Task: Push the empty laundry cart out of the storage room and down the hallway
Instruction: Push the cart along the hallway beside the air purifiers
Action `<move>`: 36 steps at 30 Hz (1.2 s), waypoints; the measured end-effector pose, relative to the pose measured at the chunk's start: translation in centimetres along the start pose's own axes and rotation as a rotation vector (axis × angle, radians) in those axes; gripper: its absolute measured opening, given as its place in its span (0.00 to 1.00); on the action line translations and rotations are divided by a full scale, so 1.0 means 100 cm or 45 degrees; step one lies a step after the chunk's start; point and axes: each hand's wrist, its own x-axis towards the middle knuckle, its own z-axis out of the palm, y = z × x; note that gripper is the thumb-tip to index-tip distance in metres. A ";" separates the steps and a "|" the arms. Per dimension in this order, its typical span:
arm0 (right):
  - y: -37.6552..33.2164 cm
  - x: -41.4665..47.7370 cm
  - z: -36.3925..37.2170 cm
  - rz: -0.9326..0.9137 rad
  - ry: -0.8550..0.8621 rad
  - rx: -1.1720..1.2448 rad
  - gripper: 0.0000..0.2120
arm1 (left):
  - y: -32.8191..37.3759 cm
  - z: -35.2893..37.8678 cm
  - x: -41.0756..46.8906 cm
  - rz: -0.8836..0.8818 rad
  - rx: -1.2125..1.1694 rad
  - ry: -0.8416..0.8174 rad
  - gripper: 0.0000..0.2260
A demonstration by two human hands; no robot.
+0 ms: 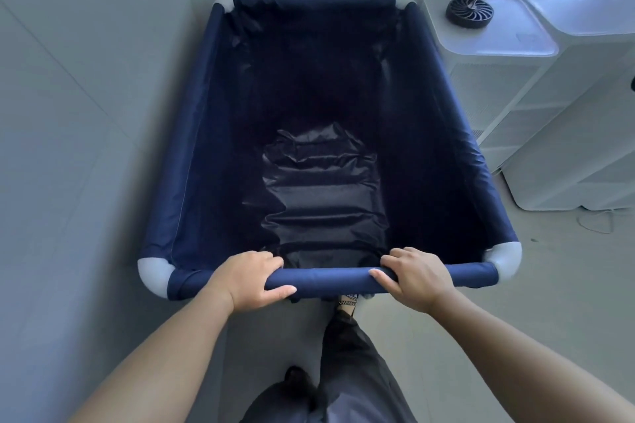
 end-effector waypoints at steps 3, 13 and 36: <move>0.001 -0.002 0.002 0.005 0.016 -0.009 0.23 | 0.000 0.000 -0.001 -0.034 -0.032 0.019 0.21; -0.001 -0.002 0.001 -0.022 0.027 -0.017 0.20 | -0.001 0.000 -0.001 -0.090 -0.081 0.015 0.24; -0.004 -0.002 -0.001 -0.043 0.195 -0.068 0.21 | 0.000 0.001 0.000 -0.124 -0.058 0.029 0.25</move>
